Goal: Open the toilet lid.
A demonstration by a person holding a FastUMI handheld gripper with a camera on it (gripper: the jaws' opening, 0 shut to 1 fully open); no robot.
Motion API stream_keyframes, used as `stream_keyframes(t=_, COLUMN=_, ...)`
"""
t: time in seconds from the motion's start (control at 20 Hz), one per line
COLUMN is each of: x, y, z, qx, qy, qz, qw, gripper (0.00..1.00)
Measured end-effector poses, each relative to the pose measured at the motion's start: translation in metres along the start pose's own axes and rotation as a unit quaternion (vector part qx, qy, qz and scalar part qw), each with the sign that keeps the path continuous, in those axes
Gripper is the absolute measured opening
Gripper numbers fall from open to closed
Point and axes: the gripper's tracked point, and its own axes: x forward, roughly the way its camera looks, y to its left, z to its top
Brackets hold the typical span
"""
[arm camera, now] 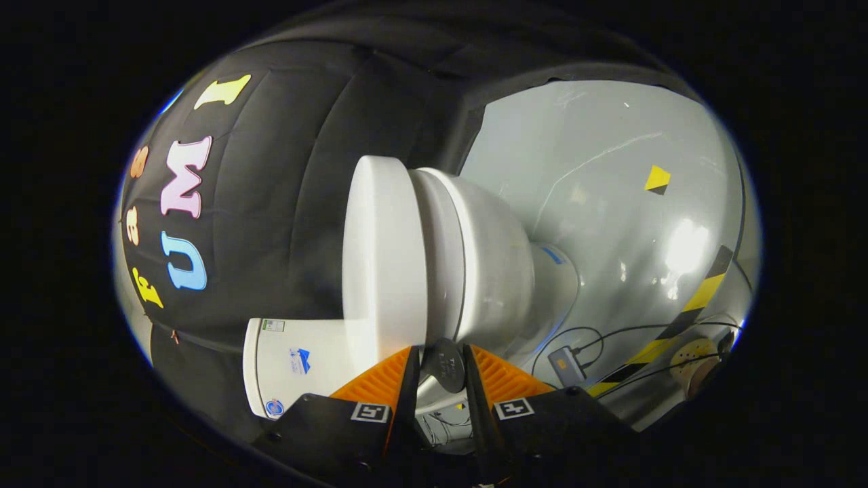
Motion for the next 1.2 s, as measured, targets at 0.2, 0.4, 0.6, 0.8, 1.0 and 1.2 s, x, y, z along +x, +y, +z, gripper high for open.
stream_keyframes(t=0.2, x=0.038, y=-0.002, z=-0.012, qx=0.034, qy=-0.007, qz=0.015, qw=0.999, gripper=0.41)
stream_keyframes(t=0.4, x=0.0, y=0.0, z=0.002, qx=0.027, qy=-0.001, qz=0.016, qw=1.0, gripper=0.11)
stream_keyframes(t=0.6, x=-0.001, y=0.005, z=-0.001, qx=-0.029, qy=0.001, qz=-0.004, qw=1.0, gripper=0.04)
stream_keyframes(t=0.8, x=-0.01, y=0.021, z=0.004, qx=-0.046, qy=-0.002, qz=-0.01, qw=0.999, gripper=0.05)
stream_keyframes(t=1.0, x=-0.019, y=0.045, z=0.001, qx=-0.093, qy=-0.015, qz=-0.017, qw=0.995, gripper=0.05)
stream_keyframes(t=1.2, x=-0.034, y=0.073, z=-0.003, qx=-0.155, qy=-0.032, qz=-0.045, qw=0.986, gripper=0.05)
